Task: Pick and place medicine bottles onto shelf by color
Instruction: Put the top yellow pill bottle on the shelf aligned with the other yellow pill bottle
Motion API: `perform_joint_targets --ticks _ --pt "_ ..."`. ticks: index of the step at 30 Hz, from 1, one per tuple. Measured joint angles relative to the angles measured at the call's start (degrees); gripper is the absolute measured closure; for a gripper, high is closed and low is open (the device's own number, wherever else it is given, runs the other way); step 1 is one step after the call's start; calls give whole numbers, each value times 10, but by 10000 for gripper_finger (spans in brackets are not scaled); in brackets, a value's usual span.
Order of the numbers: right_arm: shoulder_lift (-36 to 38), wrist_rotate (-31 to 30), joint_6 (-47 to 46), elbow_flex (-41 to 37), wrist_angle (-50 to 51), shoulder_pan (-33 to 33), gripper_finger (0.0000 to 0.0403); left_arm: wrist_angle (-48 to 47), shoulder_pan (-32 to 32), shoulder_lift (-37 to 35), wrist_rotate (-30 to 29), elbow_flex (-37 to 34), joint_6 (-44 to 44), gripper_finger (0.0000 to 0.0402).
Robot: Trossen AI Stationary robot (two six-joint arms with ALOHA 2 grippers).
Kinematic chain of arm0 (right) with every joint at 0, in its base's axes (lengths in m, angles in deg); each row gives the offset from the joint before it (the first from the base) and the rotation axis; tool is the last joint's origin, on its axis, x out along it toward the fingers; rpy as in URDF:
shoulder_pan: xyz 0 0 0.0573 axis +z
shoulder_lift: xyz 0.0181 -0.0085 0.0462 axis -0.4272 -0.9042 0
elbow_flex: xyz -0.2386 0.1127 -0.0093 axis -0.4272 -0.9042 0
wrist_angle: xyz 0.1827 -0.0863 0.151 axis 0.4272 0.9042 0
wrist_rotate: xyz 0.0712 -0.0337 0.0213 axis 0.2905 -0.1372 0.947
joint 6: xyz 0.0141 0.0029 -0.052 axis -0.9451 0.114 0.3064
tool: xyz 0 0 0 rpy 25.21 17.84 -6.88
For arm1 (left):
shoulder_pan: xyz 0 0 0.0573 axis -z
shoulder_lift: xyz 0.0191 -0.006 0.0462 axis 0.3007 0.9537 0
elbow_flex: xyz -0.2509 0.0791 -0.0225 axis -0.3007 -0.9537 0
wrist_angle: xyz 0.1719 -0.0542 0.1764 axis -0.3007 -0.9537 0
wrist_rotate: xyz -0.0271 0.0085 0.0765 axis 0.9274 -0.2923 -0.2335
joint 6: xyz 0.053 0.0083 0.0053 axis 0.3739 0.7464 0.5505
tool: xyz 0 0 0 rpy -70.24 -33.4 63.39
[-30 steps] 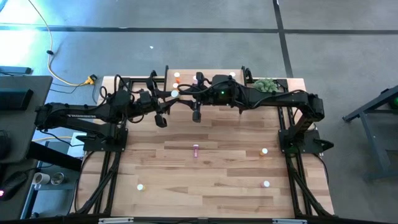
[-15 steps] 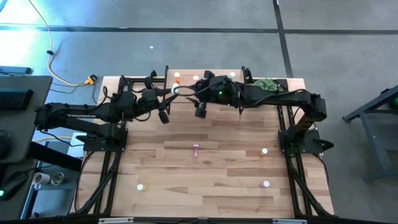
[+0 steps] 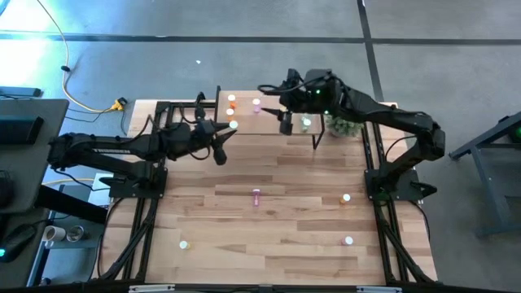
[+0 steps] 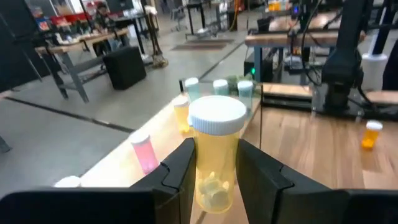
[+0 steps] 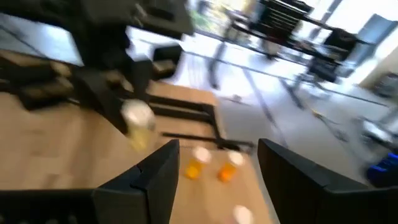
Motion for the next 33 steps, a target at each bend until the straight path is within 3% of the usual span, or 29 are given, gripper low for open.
perform_joint_targets --ticks 5,9,22,33 --pt "-6 133 -31 0 10 -30 195 8 0 43 2 0 -15 310" --pt "-26 191 -37 0 31 -33 195 26 0 77 4 0 -16 310" --pt "-95 188 -21 0 42 3 195 72 0 150 25 0 -31 310" --pt "-123 186 -19 0 40 14 195 101 2 151 63 0 -41 310"
